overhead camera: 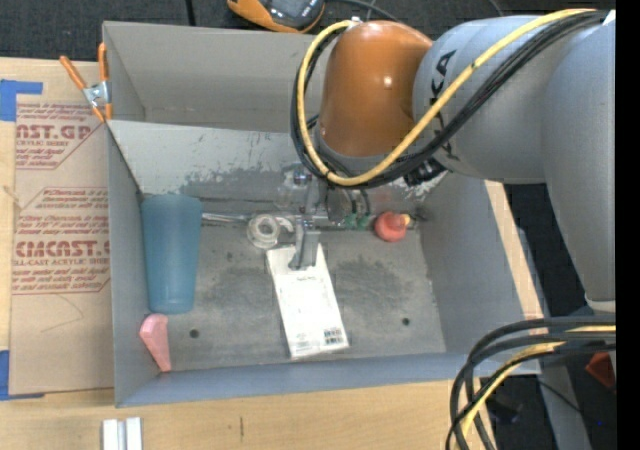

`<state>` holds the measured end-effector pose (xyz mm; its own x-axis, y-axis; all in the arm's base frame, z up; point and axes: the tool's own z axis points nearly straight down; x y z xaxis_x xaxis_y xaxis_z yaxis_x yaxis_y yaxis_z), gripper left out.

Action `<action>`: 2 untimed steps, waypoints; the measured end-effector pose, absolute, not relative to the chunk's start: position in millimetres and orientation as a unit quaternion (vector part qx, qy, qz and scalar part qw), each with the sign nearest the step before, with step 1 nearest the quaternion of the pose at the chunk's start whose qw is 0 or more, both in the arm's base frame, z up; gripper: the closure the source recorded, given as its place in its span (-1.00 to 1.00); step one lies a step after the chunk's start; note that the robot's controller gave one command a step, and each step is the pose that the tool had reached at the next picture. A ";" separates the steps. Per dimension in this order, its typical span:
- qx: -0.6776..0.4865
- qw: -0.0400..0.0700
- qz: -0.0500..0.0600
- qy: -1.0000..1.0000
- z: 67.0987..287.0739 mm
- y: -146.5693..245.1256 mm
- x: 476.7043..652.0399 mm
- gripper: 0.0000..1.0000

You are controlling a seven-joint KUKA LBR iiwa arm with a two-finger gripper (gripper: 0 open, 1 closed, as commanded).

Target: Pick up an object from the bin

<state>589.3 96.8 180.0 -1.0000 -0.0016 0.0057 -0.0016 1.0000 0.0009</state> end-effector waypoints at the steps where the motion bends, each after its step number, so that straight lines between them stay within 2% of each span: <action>1: 0.000 -0.001 -0.001 -1.000 185.1 96.4 590.8 -1.00; 2: -0.030 -0.002 -0.001 -1.000 137.7 92.4 592.5 -1.00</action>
Offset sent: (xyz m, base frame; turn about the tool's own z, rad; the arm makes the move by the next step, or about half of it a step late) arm 0.0013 -0.0070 -0.0691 0.0910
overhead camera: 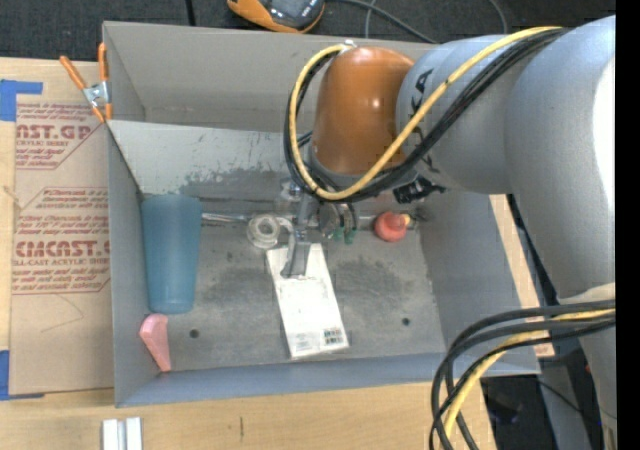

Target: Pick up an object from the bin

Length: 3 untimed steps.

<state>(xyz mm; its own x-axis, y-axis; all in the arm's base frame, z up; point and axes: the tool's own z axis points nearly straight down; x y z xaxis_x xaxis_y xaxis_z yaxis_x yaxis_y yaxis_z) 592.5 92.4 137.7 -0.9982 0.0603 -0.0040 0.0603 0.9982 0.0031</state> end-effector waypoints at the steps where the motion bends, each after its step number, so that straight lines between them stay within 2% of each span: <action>1: 0.054 -0.002 0.001 0.999 105.9 85.7 590.4 -1.00; 2: 0.057 0.003 0.002 0.998 91.7 96.1 591.4 -1.00; 3: 0.060 0.003 0.002 0.998 86.3 98.8 590.5 -1.00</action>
Offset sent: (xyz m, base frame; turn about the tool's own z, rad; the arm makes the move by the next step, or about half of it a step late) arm -0.0027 0.0089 -0.0580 0.0556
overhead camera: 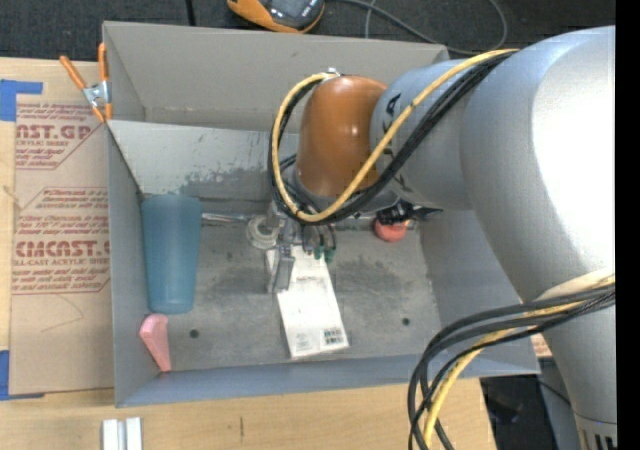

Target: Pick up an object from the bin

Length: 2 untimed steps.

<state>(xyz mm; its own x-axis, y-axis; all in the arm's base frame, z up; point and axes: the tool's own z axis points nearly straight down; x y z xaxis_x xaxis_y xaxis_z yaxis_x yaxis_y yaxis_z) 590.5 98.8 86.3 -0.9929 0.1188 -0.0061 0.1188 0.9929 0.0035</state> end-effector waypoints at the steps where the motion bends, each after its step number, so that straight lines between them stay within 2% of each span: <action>1: -0.088 0.005 0.002 0.996 88.3 124.2 594.7 1.00; 2: -0.088 0.005 0.002 0.996 88.3 124.2 594.7 1.00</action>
Offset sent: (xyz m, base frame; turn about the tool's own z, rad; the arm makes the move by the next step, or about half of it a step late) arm 0.0000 0.0000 0.0000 0.0000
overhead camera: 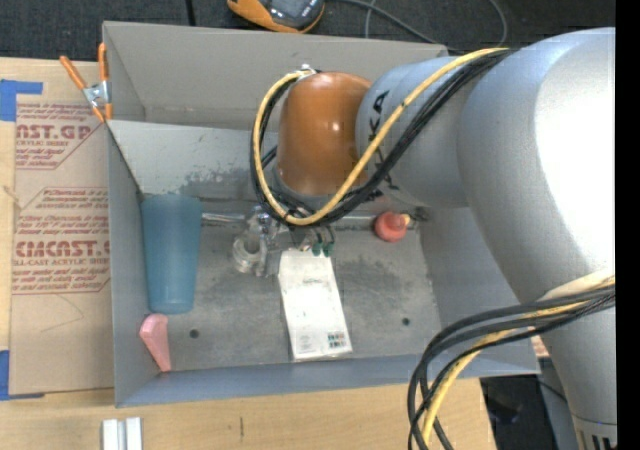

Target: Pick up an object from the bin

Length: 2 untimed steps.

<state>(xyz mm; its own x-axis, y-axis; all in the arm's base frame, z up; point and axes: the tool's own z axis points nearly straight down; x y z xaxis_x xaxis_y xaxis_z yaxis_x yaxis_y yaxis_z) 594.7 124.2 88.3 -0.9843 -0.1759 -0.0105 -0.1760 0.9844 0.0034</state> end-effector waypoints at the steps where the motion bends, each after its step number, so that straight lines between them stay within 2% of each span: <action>1: -0.100 0.004 0.002 0.995 104.2 120.5 585.6 1.00; 2: -0.100 0.005 0.002 0.995 129.8 122.0 584.4 1.00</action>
Offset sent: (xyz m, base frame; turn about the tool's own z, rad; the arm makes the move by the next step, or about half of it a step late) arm -0.0107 -0.0014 0.0486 -0.0217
